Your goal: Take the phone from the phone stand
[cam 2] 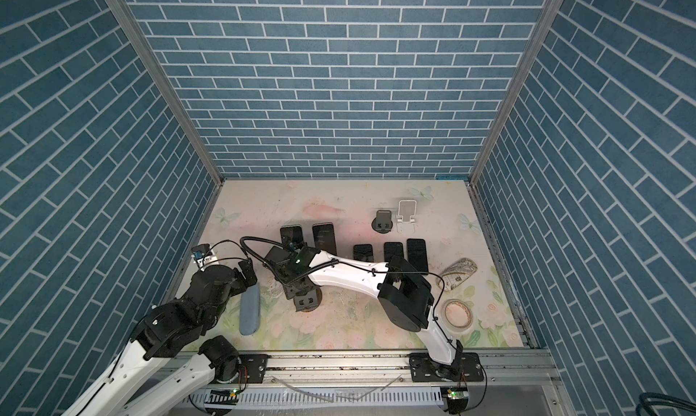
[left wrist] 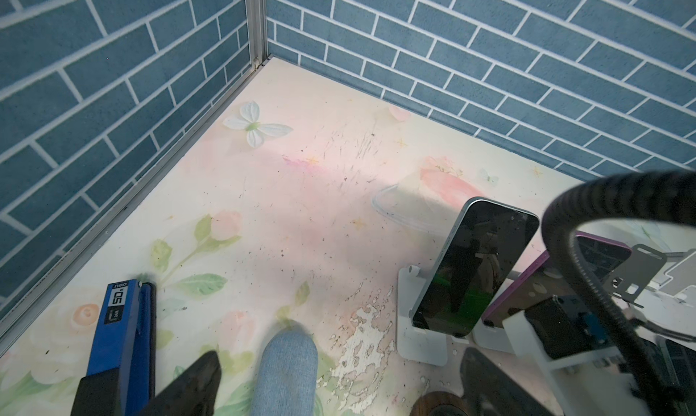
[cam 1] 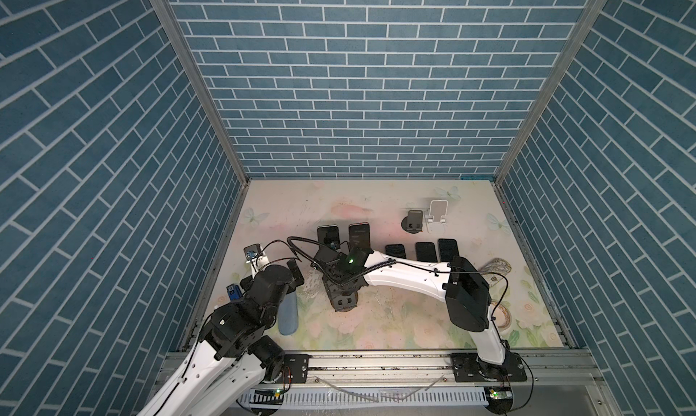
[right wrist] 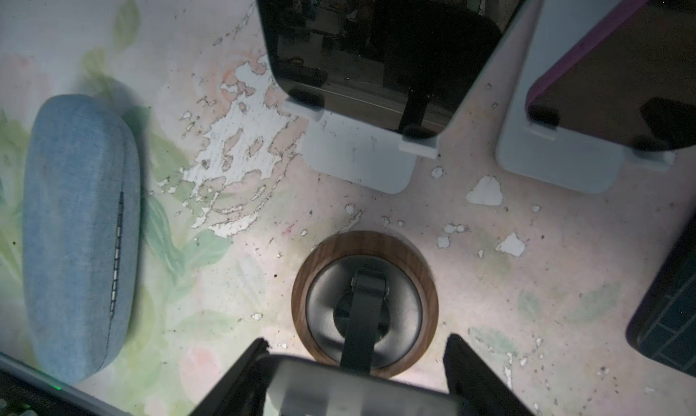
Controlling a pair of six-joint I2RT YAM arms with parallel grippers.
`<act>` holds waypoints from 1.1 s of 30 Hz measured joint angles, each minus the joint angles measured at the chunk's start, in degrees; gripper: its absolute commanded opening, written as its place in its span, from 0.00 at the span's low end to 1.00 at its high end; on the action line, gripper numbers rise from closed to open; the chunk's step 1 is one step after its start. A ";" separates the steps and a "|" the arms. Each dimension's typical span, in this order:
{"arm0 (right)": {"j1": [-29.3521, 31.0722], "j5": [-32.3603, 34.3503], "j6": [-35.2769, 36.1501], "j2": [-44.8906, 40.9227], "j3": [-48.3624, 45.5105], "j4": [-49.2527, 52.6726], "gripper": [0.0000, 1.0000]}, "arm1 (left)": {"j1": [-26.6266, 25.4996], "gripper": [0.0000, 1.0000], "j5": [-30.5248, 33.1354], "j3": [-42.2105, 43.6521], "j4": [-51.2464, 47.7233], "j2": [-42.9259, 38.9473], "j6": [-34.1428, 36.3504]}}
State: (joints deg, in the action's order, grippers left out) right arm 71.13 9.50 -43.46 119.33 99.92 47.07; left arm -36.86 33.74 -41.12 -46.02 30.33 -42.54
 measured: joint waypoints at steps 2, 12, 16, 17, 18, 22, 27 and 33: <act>0.00 -0.02 0.04 -0.94 -1.31 -0.44 0.65 | 0.00 1.00 -0.07 0.15 0.04 0.00 0.00; -0.37 -0.96 0.72 -7.52 -10.29 -1.73 0.63 | 0.00 1.00 -0.22 0.26 1.55 0.55 0.44; -0.48 -0.76 1.40 -10.38 -13.97 -2.91 0.62 | 0.00 1.00 -0.35 0.26 1.88 1.01 0.81; -0.59 -0.70 1.49 -11.32 -15.04 -2.99 0.62 | 0.00 1.00 -0.35 0.26 1.88 1.07 0.92; -0.70 -0.63 1.51 -12.07 -15.85 -2.97 0.62 | 0.00 1.00 -0.35 0.26 1.90 1.14 1.03; -1.68 -0.24 1.75 -15.37 -18.69 -2.99 0.62 | 0.00 1.00 -0.35 0.26 1.95 1.18 1.25; -3.76 -0.07 1.99 -18.97 -20.76 -3.67 0.62 | 0.00 1.00 -0.35 0.26 1.97 1.46 1.42; -5.46 -0.74 2.89 -20.22 -22.43 -5.18 0.62 | 0.00 1.00 -0.37 0.26 2.16 2.23 1.46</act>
State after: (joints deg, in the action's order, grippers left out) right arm 65.67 8.75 -40.58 99.11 77.49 41.89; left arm -36.86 33.36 -40.86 -43.86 32.56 -41.08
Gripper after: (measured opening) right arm 0.695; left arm 0.996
